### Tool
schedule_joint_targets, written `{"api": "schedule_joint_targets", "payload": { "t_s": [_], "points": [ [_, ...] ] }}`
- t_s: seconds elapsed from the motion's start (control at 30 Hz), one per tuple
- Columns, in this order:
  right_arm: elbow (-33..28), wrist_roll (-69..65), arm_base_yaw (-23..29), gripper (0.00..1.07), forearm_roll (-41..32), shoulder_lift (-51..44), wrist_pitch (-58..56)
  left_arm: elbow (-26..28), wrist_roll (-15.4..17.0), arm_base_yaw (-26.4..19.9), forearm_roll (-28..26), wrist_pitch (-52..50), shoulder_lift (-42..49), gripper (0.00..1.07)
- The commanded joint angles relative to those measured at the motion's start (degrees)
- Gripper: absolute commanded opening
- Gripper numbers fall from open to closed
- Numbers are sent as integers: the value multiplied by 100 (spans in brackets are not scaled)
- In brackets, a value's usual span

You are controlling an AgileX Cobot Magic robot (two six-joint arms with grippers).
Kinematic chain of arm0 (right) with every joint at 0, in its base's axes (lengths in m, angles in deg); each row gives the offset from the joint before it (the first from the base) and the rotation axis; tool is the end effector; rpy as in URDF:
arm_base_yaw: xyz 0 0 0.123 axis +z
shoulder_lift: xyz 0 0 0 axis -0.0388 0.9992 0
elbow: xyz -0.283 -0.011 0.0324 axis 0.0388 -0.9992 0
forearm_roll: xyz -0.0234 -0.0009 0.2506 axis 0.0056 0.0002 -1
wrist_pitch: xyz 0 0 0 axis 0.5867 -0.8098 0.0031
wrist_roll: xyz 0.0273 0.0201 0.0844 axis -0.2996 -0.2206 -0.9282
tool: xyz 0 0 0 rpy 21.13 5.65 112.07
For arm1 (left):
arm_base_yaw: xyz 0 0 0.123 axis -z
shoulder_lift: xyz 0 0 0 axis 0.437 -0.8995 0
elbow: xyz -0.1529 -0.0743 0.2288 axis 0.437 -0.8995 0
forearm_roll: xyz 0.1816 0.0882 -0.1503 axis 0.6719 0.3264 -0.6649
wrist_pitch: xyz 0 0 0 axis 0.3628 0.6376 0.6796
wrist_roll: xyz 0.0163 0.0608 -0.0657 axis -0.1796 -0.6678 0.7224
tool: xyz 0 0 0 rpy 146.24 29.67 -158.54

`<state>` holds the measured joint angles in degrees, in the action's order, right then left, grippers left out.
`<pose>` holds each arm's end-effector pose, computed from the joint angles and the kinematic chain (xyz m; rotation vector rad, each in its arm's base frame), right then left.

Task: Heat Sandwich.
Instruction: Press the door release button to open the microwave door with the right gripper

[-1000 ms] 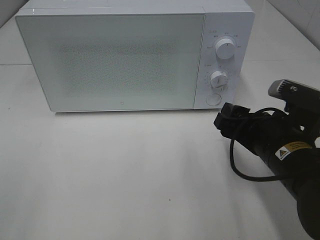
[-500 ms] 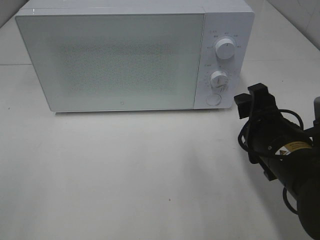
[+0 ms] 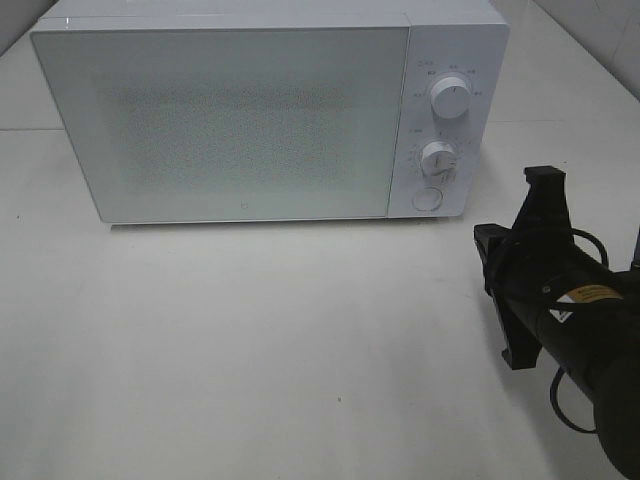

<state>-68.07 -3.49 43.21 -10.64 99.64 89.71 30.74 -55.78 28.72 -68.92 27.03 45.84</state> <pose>0.1975 0.1168 0.1362 1.3028 1.4527 1.1088 -0.0089 -0.0044 0.2805 0.0443 2.0443 -0.1087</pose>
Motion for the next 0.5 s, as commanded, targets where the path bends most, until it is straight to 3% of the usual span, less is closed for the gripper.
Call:
{"api": "schedule_joint_targets", "payload": {
  "t_s": [0.03, 0.37, 0.5],
  "points": [
    [40, -46, 6, 0, 34, -23, -155, -6, 0, -23, -52, -74, 97, 100],
    [155, 218, -321, 0, 149, -23, -390, -6, 0, -23, -52, -74, 97, 100],
    [418, 229, -676, 0, 710, 23, -705, -6, 0, -23, -52, -74, 97, 100]
  ]
}}
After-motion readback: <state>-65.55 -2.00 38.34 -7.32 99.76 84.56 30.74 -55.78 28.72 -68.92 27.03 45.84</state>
